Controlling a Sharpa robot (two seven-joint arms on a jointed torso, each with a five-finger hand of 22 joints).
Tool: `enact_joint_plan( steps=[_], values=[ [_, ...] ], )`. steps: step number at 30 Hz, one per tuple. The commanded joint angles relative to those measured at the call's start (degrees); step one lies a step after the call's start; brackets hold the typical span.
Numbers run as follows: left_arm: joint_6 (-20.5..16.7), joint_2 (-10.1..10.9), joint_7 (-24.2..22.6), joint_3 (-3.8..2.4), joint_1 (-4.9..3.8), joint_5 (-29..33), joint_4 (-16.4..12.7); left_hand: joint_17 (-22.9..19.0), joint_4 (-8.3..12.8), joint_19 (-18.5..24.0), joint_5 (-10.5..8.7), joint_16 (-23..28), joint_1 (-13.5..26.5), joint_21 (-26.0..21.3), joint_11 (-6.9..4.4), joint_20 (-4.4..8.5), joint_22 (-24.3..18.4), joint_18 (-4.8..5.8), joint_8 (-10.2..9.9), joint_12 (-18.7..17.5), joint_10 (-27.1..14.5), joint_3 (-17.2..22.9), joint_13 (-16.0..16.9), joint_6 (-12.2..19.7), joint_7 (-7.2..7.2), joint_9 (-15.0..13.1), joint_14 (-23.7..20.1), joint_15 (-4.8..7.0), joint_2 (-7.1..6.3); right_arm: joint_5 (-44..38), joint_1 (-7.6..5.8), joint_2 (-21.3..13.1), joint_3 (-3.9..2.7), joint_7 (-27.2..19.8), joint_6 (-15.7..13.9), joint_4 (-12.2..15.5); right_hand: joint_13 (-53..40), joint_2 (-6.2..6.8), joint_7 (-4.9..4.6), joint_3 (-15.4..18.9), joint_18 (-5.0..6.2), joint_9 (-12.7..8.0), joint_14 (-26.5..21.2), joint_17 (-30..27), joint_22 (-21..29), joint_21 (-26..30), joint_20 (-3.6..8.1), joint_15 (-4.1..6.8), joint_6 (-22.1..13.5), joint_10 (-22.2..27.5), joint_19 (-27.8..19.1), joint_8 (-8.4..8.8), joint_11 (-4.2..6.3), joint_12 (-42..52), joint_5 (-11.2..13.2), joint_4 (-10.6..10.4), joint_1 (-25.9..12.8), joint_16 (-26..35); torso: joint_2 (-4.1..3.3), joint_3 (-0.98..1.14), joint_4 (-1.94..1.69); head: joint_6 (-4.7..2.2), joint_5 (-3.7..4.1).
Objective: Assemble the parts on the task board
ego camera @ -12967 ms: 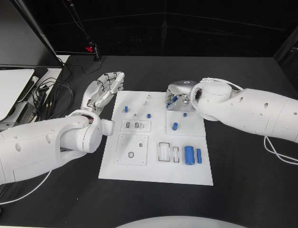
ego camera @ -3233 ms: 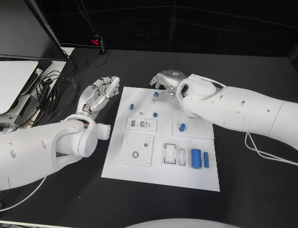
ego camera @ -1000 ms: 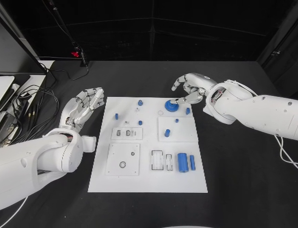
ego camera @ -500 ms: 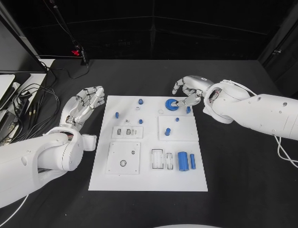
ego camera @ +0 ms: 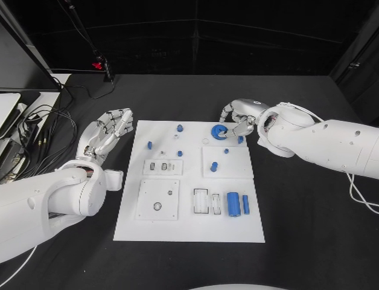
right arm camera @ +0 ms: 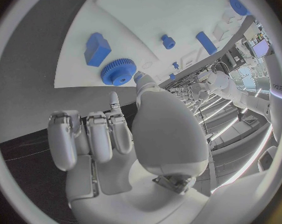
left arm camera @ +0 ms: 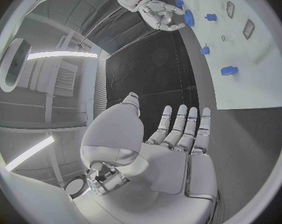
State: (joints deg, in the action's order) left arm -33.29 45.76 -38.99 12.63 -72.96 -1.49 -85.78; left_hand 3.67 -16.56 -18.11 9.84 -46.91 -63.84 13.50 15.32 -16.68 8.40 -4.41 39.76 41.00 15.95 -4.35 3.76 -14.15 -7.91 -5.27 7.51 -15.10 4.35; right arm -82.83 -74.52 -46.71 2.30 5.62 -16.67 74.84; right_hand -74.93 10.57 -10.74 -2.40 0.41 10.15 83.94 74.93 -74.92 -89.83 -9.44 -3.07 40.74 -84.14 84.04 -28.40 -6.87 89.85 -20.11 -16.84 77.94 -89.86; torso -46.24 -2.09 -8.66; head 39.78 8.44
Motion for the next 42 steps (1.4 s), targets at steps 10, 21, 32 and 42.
enact_joint_plan(
  steps=[10,21,32,42],
  values=[
    [0.30,0.15,-14.90,-0.04,-0.07,-0.37,-0.30,0.07,-0.07,0.20,0.31,-0.19,-0.42,0.26,0.01,-0.01,0.05,-0.30,0.30,0.36,0.29,-0.38,0.00,-0.28,-9.18,0.05,-0.13,-0.25,0.05,-1.54,0.11,0.78,-0.03,3.86,2.67,0.01,-15.07,-0.62,-0.45,-0.73,-0.41,-0.32,6.06,15.07,-15.08,-0.17,-0.42,-0.55,-0.15,-5.86,5.96,0.63,-0.47,0.15,0.84,0.13,0.92,-0.14,-0.02,0.00,0.05,0.57,-0.26],
    [0.31,0.20,-14.81,-0.04,-0.08,-0.37,-0.26,0.07,-0.08,0.19,0.43,-0.21,-0.52,0.29,0.01,0.00,0.06,-0.29,0.31,0.39,0.31,-0.43,0.00,-0.29,-9.18,0.09,-0.14,-0.25,0.11,-1.57,0.34,0.98,-0.03,3.75,1.61,-0.16,-15.07,-1.91,-0.39,-1.66,-0.41,-0.83,6.06,15.07,-15.08,-0.17,-0.54,-0.64,1.27,-5.86,5.96,1.13,-0.47,0.15,1.19,0.21,1.30,-0.14,0.01,0.01,0.07,0.55,-0.59],
    [0.28,0.19,-14.75,-0.04,-0.08,-0.37,-0.21,0.07,-0.08,0.19,0.43,-0.21,-0.52,0.29,0.01,0.00,0.06,-0.29,0.31,0.39,0.31,-0.43,0.00,-0.29,-9.18,0.09,-0.14,-0.25,0.11,-1.68,0.38,1.13,-0.03,4.41,2.38,-0.41,-15.07,-3.25,0.49,-2.62,-0.41,-2.22,6.06,15.07,-15.08,-0.17,-0.10,-0.10,5.65,-5.86,5.96,3.33,0.32,0.15,1.57,0.36,1.37,-0.14,0.02,0.02,0.07,0.71,-0.66],
    [0.24,0.19,-14.72,-0.04,-0.08,-0.37,-0.20,0.07,-0.10,0.22,0.51,-0.22,-0.58,0.30,0.01,0.00,0.06,-0.28,0.32,0.41,0.31,-0.49,0.00,-0.29,-9.18,0.13,-0.14,-0.25,0.16,-1.49,0.44,1.14,-0.03,4.37,1.86,-0.31,-15.07,-4.16,1.84,-3.74,-0.41,-4.22,6.06,15.07,-15.08,-0.17,0.90,0.89,11.91,-5.86,5.96,7.68,1.57,0.15,1.69,0.56,1.91,-0.14,0.00,0.02,0.03,0.68,-0.75]
  ],
)
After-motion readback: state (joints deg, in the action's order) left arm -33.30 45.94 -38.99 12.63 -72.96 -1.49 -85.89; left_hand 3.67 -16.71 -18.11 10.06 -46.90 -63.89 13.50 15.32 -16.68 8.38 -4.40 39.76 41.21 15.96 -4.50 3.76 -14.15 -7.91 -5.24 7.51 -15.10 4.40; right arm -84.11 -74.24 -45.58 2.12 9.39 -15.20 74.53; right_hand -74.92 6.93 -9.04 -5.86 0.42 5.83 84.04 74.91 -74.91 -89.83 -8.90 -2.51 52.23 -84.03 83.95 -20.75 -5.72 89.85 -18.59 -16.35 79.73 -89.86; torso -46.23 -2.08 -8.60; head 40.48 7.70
